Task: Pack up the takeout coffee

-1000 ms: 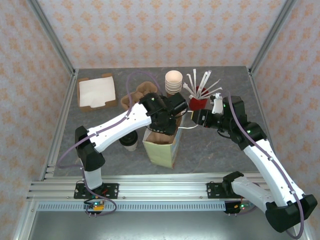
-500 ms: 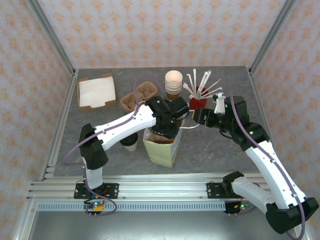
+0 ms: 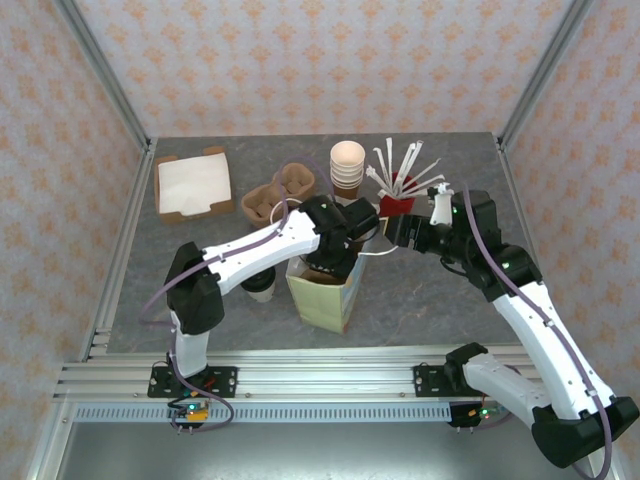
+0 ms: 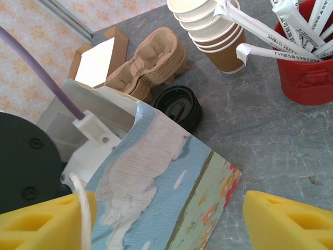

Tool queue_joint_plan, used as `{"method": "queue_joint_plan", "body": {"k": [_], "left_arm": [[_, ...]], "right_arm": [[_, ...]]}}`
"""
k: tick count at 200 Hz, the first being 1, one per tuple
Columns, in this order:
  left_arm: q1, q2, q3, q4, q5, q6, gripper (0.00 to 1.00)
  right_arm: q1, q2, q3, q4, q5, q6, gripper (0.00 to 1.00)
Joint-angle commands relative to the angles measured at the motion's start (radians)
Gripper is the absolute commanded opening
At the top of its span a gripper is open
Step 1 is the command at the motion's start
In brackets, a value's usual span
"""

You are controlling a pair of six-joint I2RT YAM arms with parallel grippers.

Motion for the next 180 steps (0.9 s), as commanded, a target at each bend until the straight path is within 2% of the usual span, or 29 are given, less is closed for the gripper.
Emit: {"method": "queue_joint_plan", "body": {"k": [1, 41, 102, 180], "left_arm": [[0.008, 0.033, -0.019, 0.032, 0.02, 0.024, 0.28], [0.017, 0.049, -0.042, 0.065, 0.042, 0.026, 0.28], [0.021, 0.068, -0.069, 0.085, 0.014, 0.055, 0.28], [0.037, 0.038, -0.092, 0.098, 0.003, 0.055, 0.29]], "right_arm": [[0.006, -0.021, 0.042, -0.009, 0.038, -0.008, 0.79], [0.004, -0.052, 0.053, -0.008, 0.091, 0.007, 0.87], [0.005, -0.08, 0.079, -0.025, 0.198, 0.005, 0.88], [0.006, -0.063, 0.058, -0.013, 0.193, 0.008, 0.88]]}}
